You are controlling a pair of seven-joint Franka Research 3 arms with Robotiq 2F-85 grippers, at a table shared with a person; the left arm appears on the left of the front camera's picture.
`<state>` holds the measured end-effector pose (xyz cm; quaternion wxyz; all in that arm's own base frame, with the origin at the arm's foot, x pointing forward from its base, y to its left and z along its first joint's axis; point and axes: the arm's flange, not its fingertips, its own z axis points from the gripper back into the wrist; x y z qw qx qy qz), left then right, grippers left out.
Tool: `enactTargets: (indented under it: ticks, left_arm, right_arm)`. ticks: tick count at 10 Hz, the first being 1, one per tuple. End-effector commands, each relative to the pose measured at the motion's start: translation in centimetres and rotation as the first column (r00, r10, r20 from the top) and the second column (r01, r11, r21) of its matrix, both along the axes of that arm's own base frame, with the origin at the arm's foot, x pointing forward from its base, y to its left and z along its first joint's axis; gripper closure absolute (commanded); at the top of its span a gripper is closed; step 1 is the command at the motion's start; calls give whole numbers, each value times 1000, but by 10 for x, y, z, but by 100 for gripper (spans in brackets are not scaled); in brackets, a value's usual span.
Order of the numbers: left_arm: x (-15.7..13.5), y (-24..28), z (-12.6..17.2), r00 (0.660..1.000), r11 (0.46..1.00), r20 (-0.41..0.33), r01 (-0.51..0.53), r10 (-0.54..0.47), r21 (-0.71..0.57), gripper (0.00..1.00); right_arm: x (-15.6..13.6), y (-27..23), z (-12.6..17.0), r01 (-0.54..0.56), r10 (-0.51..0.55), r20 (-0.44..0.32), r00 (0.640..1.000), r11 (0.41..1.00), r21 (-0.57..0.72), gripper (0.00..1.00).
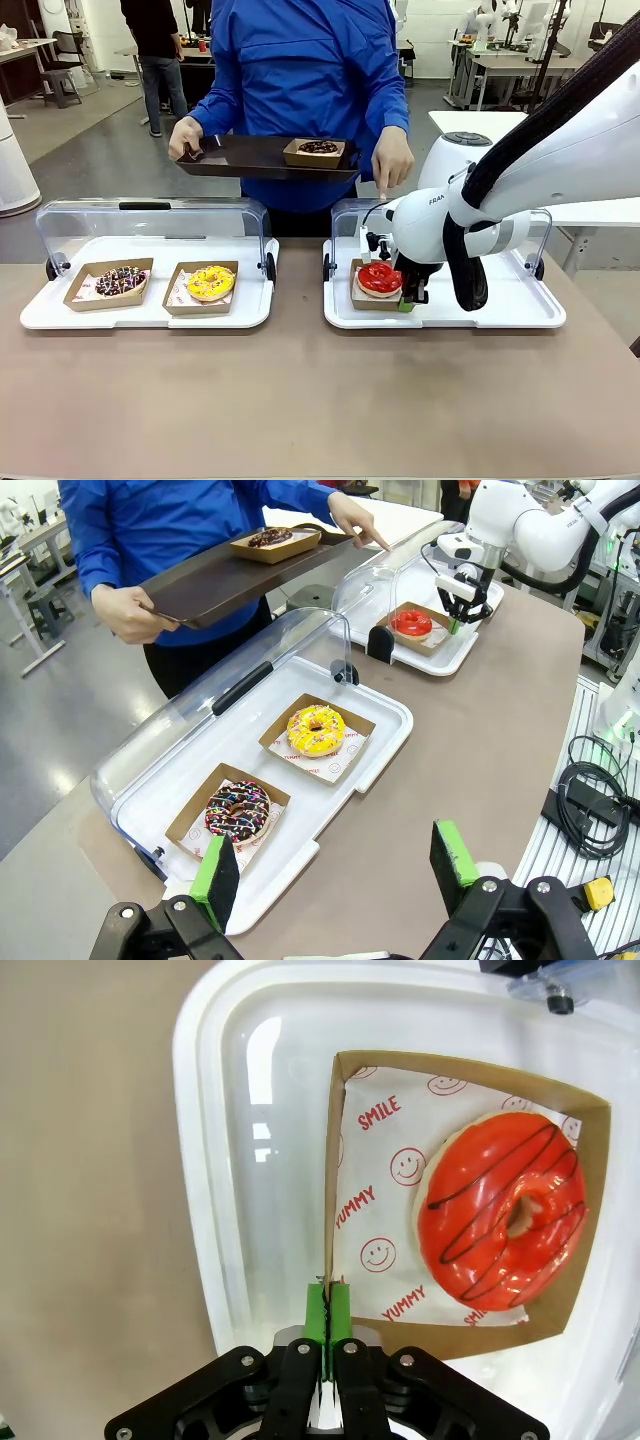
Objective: Provide the desired donut to the person.
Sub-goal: Pick up and lift the Paper togo box containing the Donut pointed at by the person.
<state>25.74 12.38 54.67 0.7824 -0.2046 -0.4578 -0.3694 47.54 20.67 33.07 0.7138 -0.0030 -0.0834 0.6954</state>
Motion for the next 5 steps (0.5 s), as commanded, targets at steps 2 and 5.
enactTargets:
  ticks: [2, 5]
  left_arm:
    - [-1, 1, 1, 1000, 1000, -15, 0, 0, -5, 0]
    - [-1, 1, 1, 1000, 1000, -15, 0, 0, -5, 0]
  right_arm:
    - [-34, -20, 57, -70, 70, 19, 997, 997, 24, 100]
    - [-112, -47, 143, -116, 111, 63, 992, 989, 90, 100]
